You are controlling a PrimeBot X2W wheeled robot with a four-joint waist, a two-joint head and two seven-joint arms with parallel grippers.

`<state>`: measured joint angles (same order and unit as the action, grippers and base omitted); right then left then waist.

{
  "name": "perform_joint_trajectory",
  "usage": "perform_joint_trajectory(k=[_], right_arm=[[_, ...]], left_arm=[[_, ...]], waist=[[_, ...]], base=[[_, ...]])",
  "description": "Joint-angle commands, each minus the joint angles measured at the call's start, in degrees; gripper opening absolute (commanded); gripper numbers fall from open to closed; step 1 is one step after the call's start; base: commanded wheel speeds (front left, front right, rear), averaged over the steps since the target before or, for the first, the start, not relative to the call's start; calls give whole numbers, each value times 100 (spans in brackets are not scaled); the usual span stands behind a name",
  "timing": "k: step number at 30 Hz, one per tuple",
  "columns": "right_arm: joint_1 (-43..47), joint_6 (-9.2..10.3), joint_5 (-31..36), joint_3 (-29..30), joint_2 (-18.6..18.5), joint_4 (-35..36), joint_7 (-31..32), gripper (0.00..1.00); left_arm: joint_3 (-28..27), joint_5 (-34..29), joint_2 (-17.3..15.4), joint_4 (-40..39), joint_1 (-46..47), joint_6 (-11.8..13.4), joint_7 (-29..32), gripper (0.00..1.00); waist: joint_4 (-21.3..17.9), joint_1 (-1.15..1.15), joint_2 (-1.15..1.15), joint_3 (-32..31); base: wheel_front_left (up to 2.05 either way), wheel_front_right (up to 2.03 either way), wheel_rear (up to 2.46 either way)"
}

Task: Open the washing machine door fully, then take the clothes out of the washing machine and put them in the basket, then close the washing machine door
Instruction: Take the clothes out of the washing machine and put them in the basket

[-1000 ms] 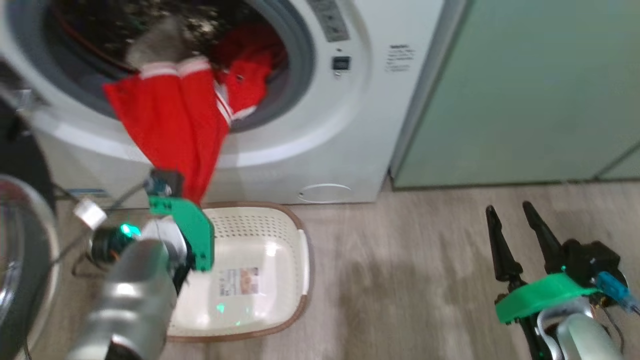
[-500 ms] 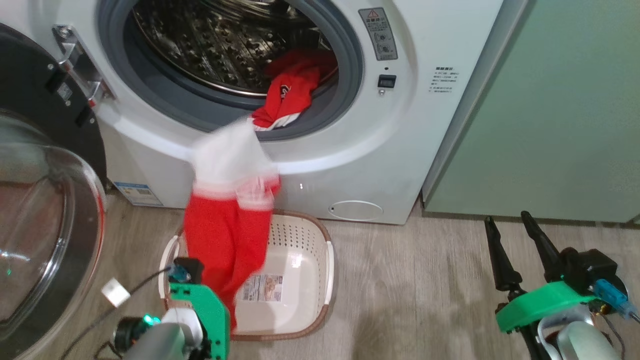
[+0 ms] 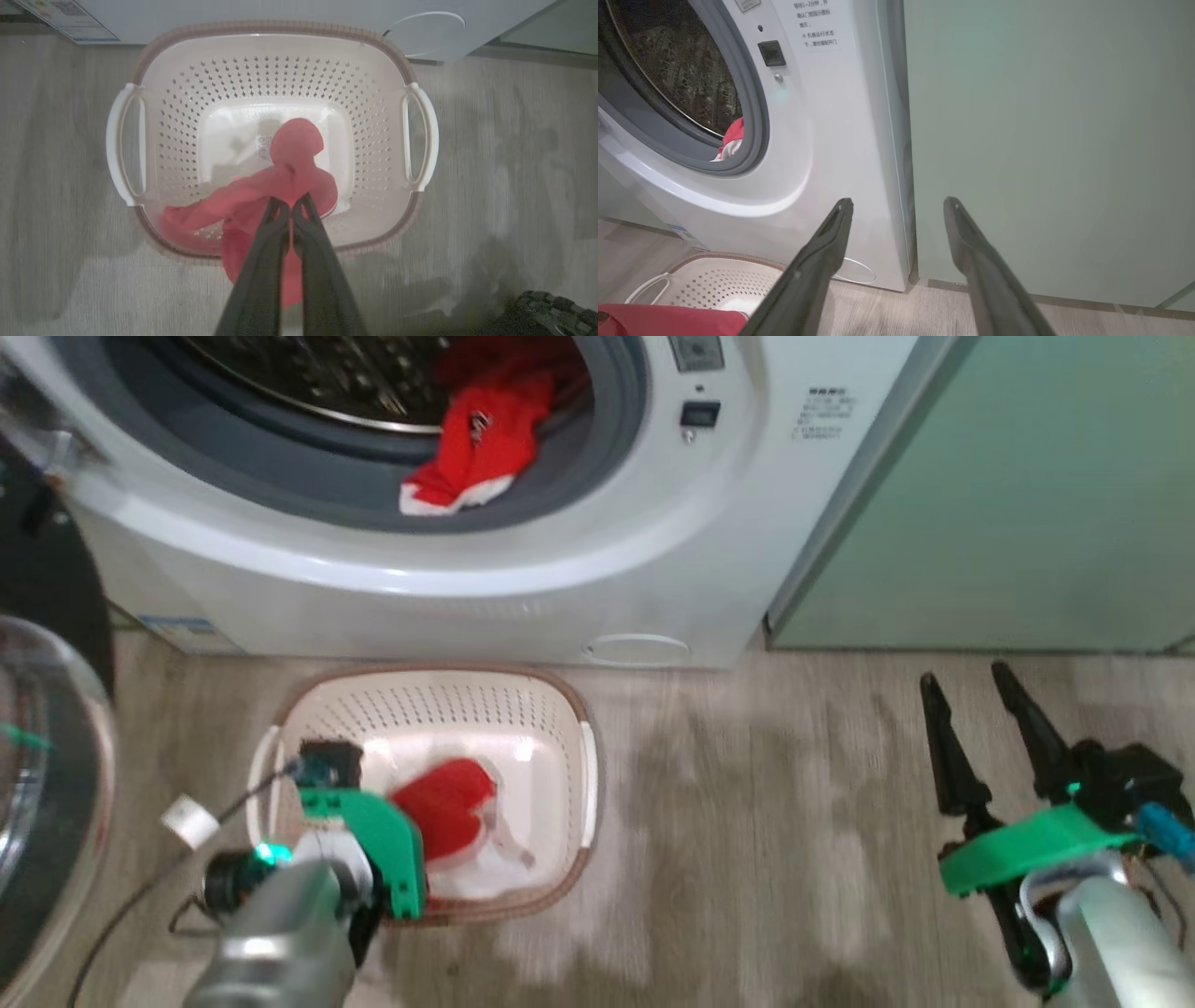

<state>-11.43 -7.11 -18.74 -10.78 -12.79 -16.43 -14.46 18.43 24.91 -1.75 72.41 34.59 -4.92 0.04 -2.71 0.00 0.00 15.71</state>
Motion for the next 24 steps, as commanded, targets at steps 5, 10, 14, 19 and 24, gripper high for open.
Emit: perform_joint_trajectory(k=[5, 10, 14, 19, 24], right_arm=[[-265, -37, -18, -63, -124, 246, -54, 100], [-412, -37, -23, -16, -108, 294, -54, 100], [-477, -37, -16, 20, -77, 320, -54, 100], [-467, -37, 0, 62, -51, 298, -54, 100], [-430, -37, 10, 107, 5, 287, -54, 100]], left_arm=[[-229, 82, -266, 32, 439, 150, -128, 0], [-302, 137, -428, 95, 628, 374, -294, 0], [-280, 133, -472, 124, 694, 472, -326, 62], [-239, 147, -431, 139, 633, 437, -519, 100], [-146, 85, -381, 143, 602, 431, -925, 100]], waist=[[-396, 0, 0, 711], [-587, 0, 0, 1019], [-677, 0, 0, 1121], [-692, 0, 0, 1029], [-640, 0, 0, 805]], base=[[0, 0, 0], [0, 0, 0], [0, 0, 0], [0, 0, 0], [0, 0, 0]])
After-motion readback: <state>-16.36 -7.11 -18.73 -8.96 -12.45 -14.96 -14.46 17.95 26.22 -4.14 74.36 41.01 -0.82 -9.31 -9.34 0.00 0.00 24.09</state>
